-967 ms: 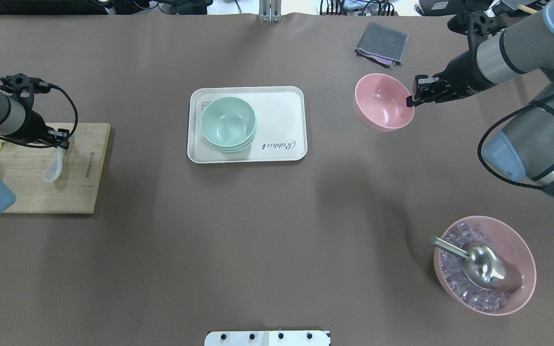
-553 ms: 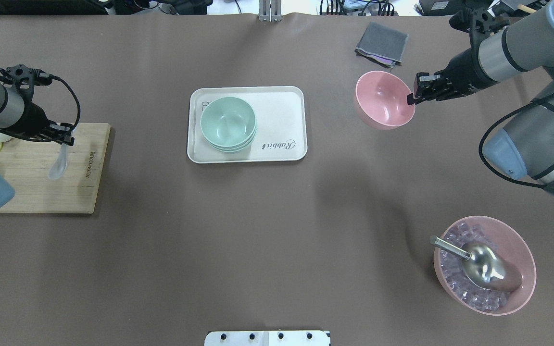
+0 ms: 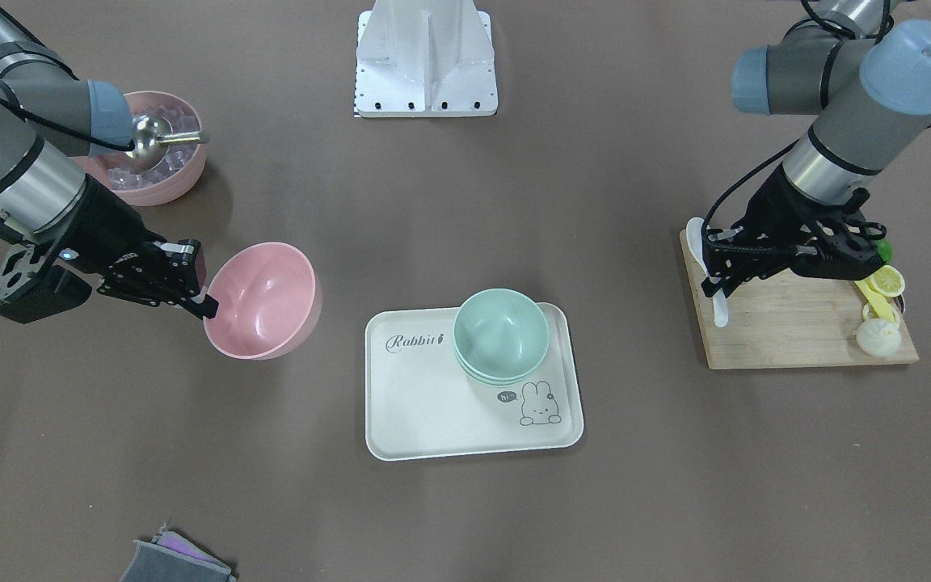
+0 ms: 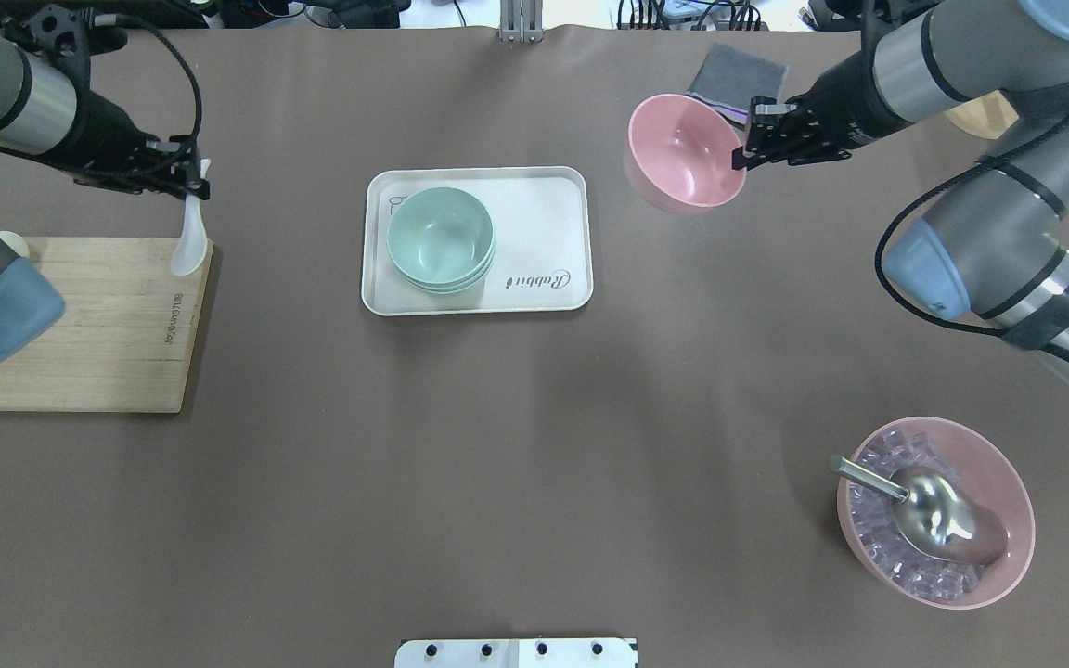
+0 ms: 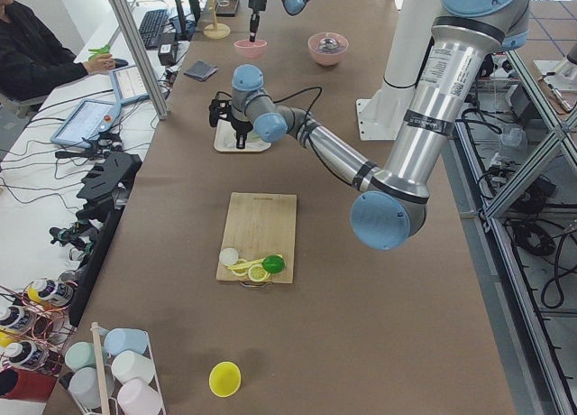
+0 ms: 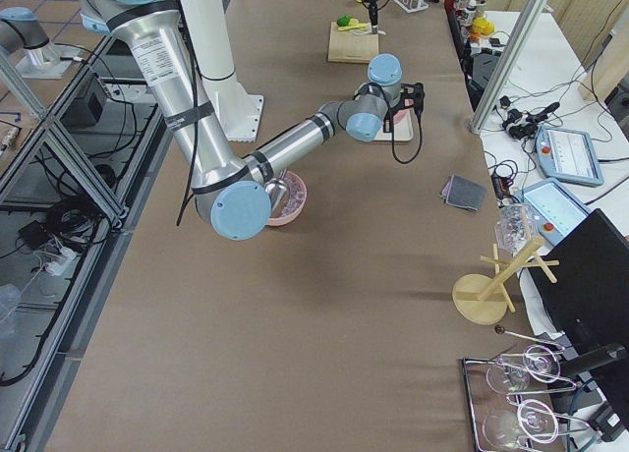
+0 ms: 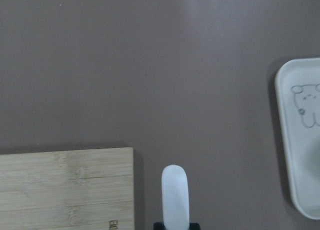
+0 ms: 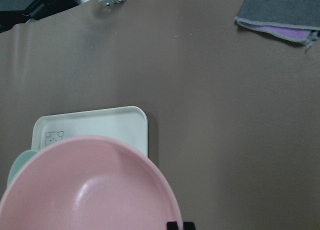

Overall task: Stack pink bowl on green and place spoon
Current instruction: 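Lower the pink bowl onto the green bowls while the left lifts the spoon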

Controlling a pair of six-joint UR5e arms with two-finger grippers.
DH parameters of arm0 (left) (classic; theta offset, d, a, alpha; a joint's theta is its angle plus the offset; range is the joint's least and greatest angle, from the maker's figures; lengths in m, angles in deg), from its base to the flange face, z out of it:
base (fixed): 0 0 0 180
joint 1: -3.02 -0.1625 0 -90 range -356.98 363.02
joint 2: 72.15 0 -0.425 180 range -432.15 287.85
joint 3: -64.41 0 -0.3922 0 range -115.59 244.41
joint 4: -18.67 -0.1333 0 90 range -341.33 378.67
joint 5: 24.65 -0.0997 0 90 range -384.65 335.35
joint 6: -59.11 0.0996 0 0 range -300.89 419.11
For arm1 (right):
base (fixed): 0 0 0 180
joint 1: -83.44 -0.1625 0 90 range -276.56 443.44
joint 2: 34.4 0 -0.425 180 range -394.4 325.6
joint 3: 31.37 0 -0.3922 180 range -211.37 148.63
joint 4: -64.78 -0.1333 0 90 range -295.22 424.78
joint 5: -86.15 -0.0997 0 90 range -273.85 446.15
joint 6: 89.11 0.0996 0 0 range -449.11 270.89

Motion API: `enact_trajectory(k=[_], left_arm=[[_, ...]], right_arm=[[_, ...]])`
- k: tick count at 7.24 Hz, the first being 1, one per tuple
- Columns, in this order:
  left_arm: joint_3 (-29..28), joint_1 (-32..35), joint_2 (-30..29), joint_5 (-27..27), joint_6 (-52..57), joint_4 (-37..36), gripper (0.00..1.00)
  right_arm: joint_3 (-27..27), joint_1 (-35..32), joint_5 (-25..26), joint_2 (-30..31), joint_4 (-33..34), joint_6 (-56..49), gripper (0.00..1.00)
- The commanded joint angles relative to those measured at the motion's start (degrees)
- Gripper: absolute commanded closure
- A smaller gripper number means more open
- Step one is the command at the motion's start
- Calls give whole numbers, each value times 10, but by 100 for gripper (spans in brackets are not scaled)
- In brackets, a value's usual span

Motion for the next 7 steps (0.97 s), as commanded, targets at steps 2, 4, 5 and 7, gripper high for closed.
enact_trajectory(k=[2,4,5,7], left_arm=[[-9,-1,-61,-21,-154,32,100],[-13,-2,-62,-26,-154,34,100],[-16,-2,-62,-33,-154,35,100],[-46,-1,-62,-33,-153,74,100]], right_arm=[[-45,93,141,-80,0,88,100],[-101,151,230,-150,0,148,100],[-108,176,261,-164,0,159,100],[-145,201,305,-198,-1,175,100]])
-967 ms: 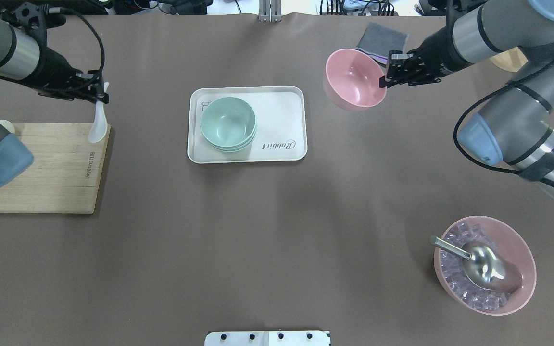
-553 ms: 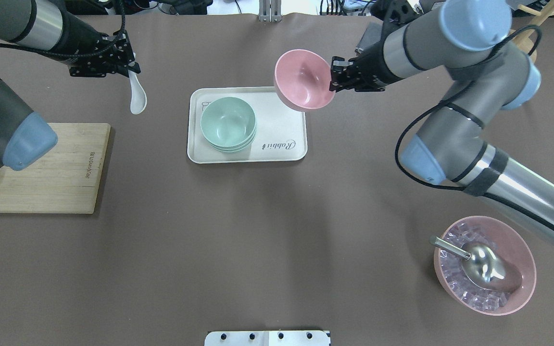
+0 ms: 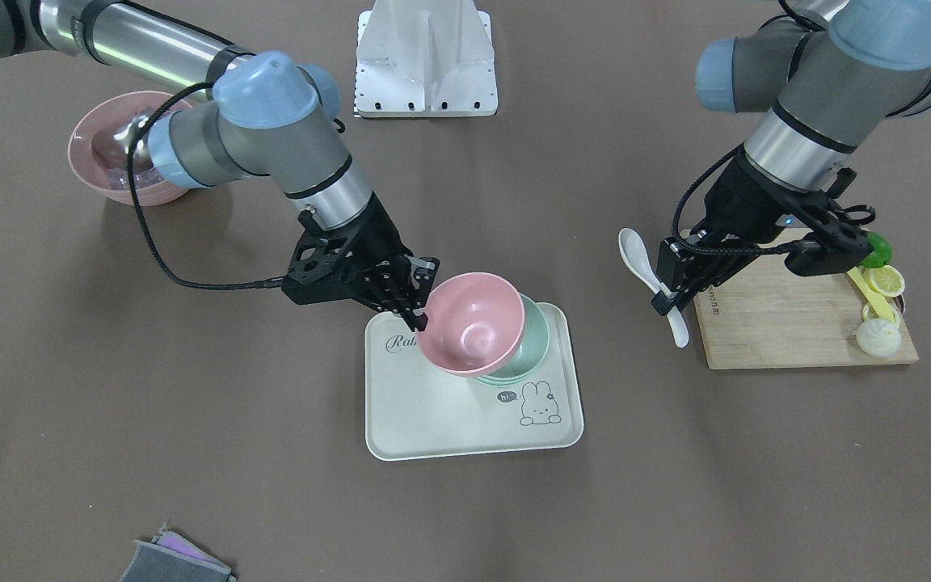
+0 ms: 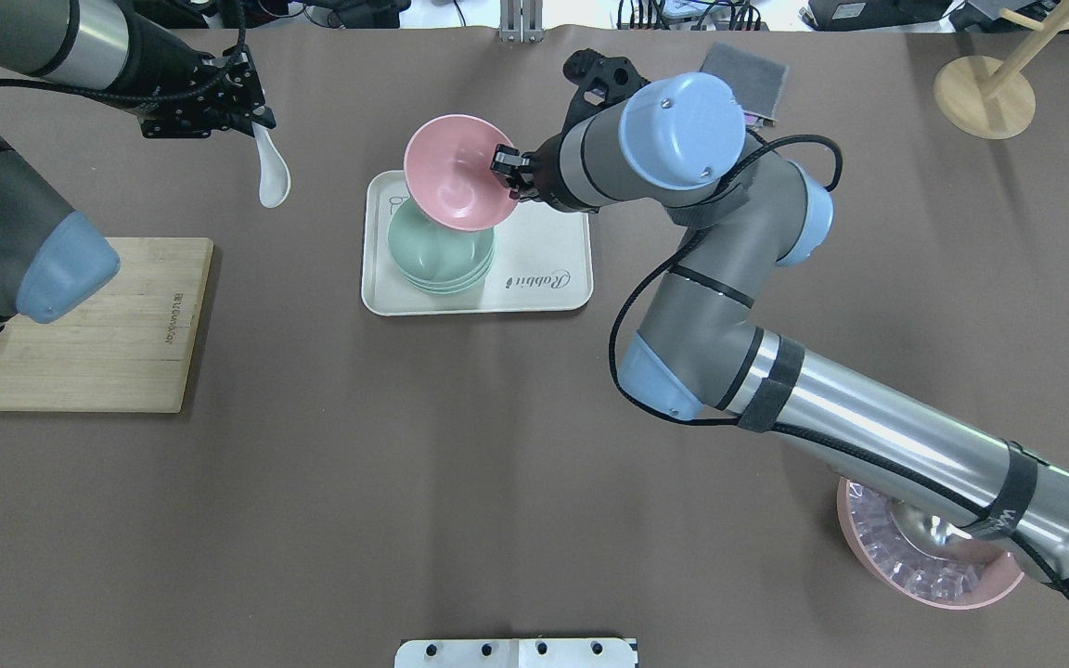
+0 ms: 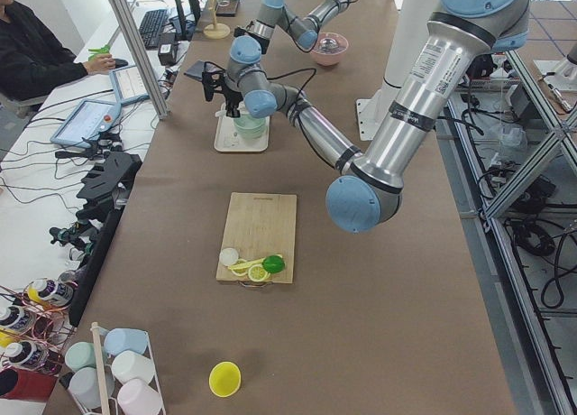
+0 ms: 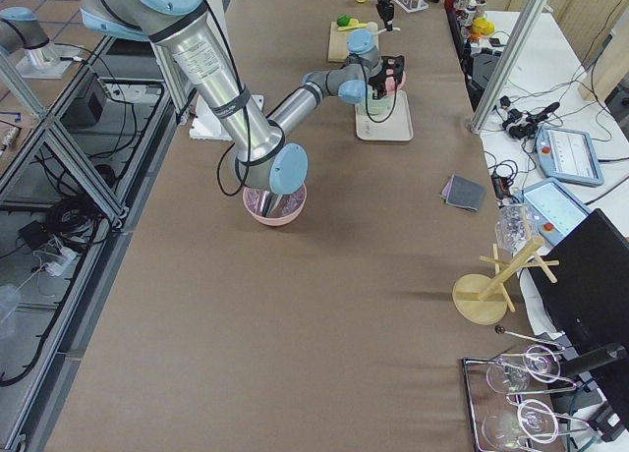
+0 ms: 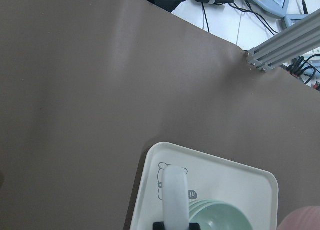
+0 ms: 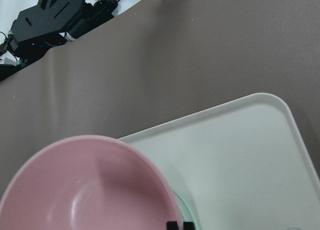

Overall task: Stack pink bowl on green and place spoon
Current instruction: 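Lower the pink bowl onto the green bowls while the left lifts the spoon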

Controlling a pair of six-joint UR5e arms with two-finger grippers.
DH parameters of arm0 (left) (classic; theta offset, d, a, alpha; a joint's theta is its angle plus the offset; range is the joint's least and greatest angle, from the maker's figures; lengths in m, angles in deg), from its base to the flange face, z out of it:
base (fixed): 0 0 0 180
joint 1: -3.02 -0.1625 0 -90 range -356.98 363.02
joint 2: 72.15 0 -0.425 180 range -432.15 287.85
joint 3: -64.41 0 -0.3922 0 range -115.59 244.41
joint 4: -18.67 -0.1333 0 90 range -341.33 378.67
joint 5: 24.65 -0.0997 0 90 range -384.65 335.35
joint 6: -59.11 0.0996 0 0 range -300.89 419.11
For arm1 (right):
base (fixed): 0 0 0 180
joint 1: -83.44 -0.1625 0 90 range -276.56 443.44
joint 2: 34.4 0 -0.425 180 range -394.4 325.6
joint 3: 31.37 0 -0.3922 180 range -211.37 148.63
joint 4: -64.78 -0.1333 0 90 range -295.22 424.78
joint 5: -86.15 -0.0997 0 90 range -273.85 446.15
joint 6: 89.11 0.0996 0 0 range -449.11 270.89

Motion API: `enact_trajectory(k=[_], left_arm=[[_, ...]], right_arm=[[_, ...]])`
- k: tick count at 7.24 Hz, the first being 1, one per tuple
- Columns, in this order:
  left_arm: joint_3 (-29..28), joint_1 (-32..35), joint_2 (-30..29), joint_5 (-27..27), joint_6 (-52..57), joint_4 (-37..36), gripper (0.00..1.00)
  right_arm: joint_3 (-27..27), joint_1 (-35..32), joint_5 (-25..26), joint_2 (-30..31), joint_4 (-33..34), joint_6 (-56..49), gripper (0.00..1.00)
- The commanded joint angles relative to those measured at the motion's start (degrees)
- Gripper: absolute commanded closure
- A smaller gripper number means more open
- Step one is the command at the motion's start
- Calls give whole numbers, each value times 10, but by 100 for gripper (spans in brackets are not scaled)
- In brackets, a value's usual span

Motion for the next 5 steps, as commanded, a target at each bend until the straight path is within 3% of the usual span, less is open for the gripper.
enact_trajectory(k=[1,4,5], left_arm=[[-23,1,0,-1,0,33,100],[-23,1,1,-1,2,34,100],[-23,0,1,-1,2,34,100]], right_arm=[[-17,21,20,-16,0,8,100],[-24,36,20,-13,0,8,100],[-25,38,21,-12,1,8,1]])
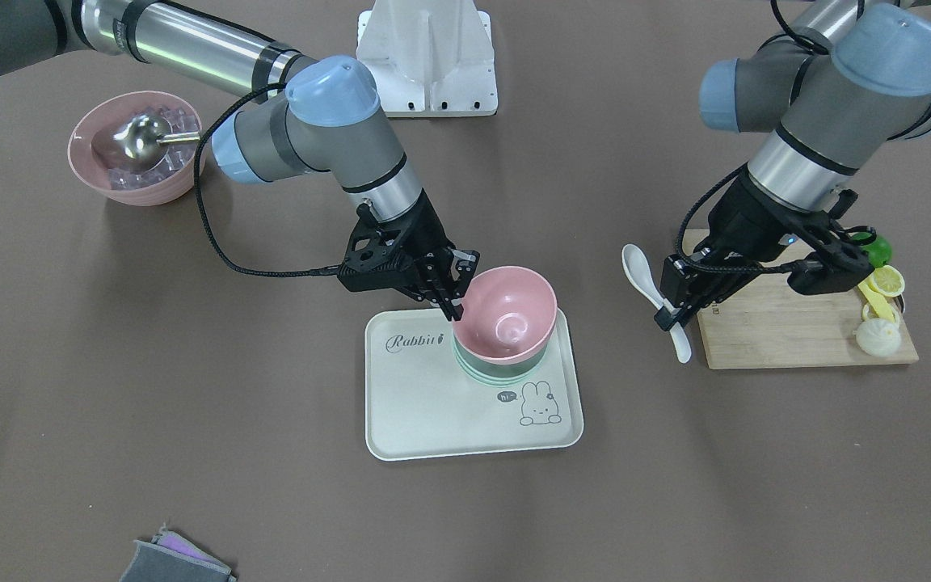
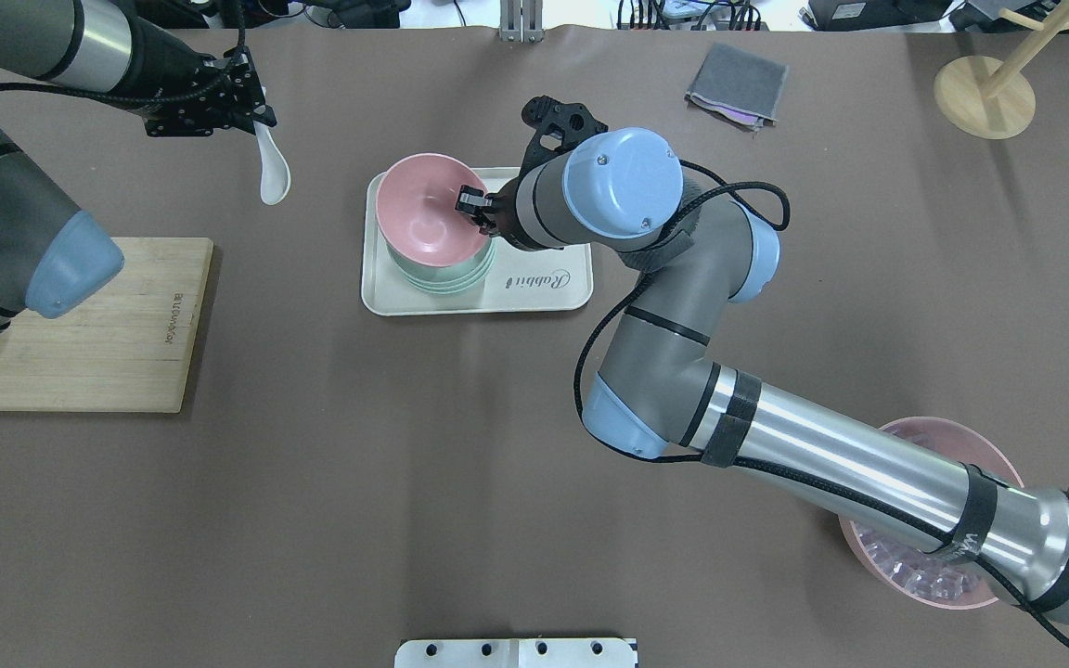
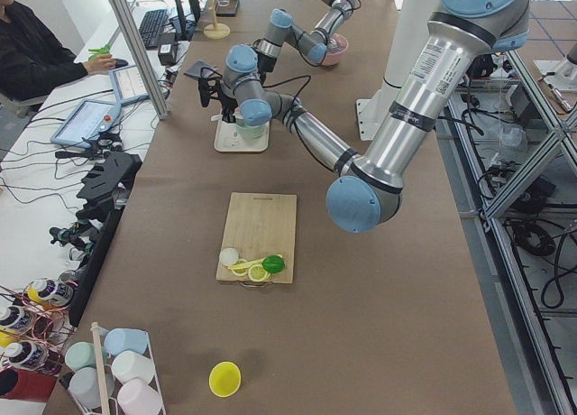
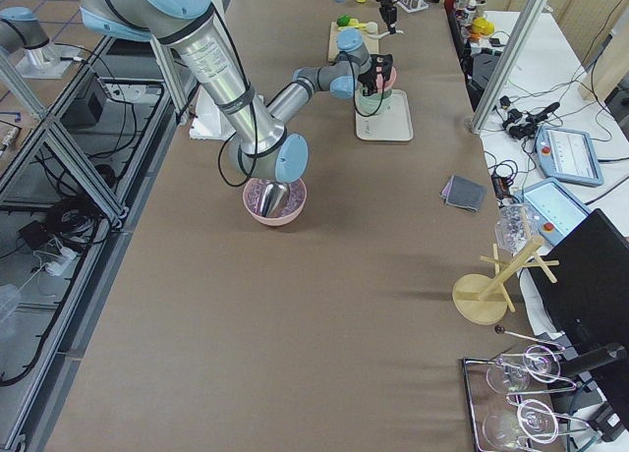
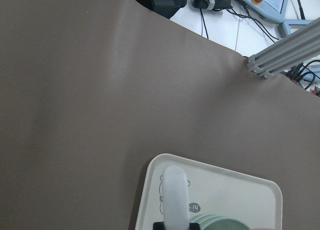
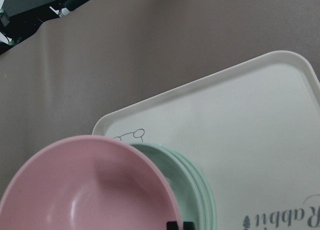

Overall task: Stack pink bowl on green and place spoon
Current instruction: 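Lower the pink bowl onto the green bowls while the left lifts the spoon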

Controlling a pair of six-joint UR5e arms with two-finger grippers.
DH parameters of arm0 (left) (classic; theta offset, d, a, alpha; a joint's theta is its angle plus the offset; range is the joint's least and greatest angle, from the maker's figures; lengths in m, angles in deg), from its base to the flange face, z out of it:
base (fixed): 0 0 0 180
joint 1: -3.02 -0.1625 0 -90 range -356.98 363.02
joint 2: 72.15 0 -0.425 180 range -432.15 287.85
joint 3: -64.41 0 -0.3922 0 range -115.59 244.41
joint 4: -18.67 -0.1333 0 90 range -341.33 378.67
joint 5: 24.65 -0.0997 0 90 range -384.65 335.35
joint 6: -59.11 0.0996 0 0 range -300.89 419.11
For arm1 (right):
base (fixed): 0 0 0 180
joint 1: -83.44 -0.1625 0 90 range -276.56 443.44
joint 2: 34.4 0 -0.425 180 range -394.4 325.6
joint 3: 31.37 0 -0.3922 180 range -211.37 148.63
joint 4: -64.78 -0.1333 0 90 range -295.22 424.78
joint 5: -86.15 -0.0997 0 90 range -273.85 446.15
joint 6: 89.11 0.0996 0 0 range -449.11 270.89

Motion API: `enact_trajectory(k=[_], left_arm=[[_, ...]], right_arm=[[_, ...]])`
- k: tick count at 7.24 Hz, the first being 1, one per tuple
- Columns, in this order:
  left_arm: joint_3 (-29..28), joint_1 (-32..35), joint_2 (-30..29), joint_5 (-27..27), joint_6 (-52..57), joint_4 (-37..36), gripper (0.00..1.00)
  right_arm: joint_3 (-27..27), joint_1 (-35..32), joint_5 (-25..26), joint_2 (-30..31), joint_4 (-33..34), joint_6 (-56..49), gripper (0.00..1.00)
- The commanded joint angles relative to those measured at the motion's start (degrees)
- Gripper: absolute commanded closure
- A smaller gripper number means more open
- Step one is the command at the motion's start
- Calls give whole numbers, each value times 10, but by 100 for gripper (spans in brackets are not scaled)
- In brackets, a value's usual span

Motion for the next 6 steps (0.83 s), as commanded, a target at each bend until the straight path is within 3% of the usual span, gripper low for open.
enact_trajectory(k=[1,4,5,6], left_arm=[[0,-1,0,0,0,1,100],[-2,-6,-18,-1,-42,1,100],[-20,-24,-40,-20,-69,9,100],[-47,-76,-62,-103,-100,41,100]], right_arm=[[-1,4,7,0,1,3,0],[13,-10,-1,3,11,3,0],[41,-25,-33,11,50,-5,0],[73,-45,-62,41,54,-17,0]])
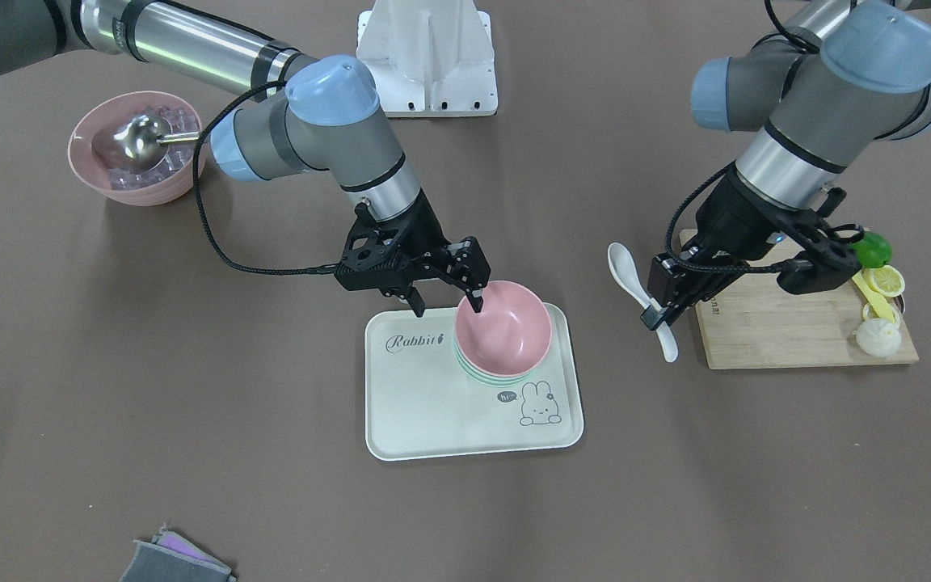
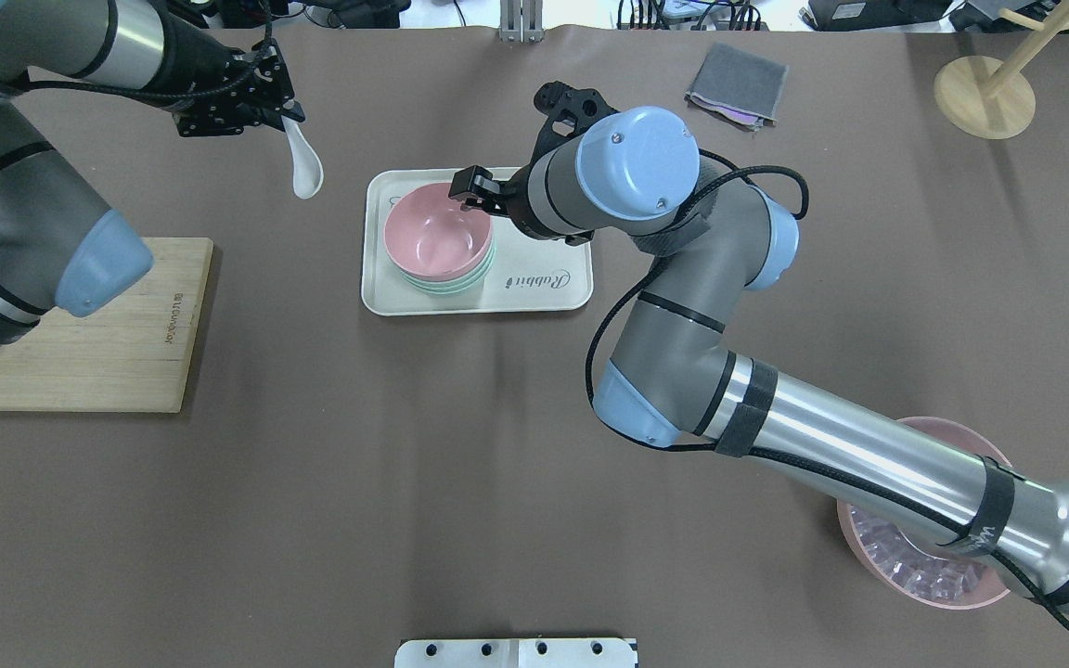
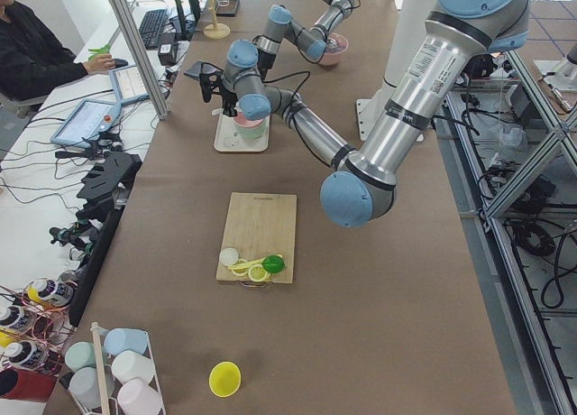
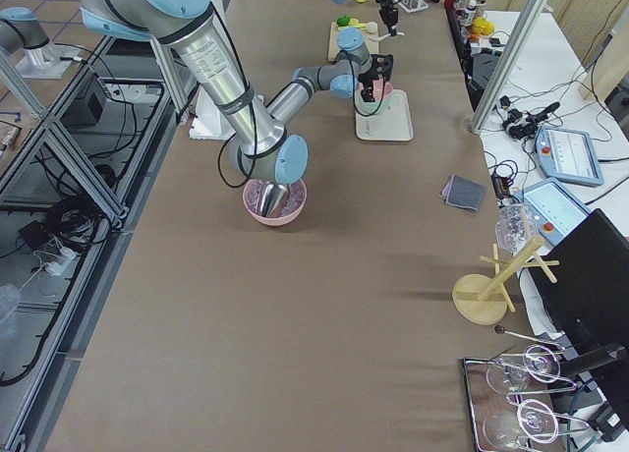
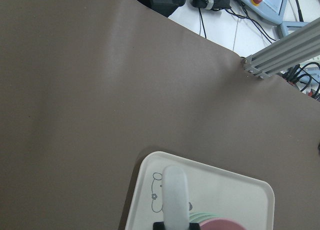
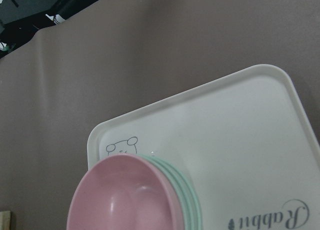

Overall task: Stack pink bowl on green and place spoon
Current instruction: 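Release the pink bowl with the right gripper while the left drops the spoon in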

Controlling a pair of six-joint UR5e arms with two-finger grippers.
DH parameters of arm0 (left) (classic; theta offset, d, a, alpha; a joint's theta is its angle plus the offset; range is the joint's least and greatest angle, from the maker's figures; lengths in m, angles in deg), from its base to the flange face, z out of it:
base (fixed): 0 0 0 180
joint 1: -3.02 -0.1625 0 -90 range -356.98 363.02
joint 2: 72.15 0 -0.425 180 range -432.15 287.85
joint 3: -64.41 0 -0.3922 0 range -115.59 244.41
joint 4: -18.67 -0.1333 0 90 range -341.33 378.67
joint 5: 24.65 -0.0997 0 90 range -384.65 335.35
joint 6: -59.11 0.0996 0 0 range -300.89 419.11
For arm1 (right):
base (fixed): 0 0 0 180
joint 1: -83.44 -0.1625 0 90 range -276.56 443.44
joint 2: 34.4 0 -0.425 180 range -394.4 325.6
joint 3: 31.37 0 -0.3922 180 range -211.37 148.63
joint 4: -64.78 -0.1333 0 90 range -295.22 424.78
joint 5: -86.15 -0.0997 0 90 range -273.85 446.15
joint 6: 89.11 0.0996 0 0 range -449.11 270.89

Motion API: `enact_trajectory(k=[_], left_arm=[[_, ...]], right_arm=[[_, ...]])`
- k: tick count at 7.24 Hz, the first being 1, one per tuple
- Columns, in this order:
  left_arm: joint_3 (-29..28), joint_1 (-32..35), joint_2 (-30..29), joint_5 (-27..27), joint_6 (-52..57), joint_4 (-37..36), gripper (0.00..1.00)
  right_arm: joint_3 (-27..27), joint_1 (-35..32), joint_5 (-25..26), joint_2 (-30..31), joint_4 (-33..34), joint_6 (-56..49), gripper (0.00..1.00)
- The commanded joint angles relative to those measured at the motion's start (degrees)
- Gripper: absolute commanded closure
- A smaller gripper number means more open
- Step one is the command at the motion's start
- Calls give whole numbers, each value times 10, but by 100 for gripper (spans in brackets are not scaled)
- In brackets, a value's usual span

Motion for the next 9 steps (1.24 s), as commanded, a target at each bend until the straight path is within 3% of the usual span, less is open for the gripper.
enact_trajectory(k=[1,3,5,6,7,8,9], left_arm=[[-58,-76,-49,-125,-53,42,100],[-86,-99,-61,-164,-55,44,100],[-94,-108,-60,-164,-50,44,100],[-91,-111,-60,-162,-48,42,45],[-76,-121,-55,-164,-48,37,2],[-48,-122,-44,-127,-46,22,2],[-31,-105,-39,-48,-26,-14,2]], right_arm=[[46,-41,-63,48,17,-42,0],[50,-84,-126,73,16,-90,0],[54,-104,-141,97,16,-128,0],[56,-117,-159,103,16,-135,0],[60,-128,-173,110,16,-144,0],[75,-135,-175,130,17,-172,0],[90,-146,-186,153,18,-200,0]])
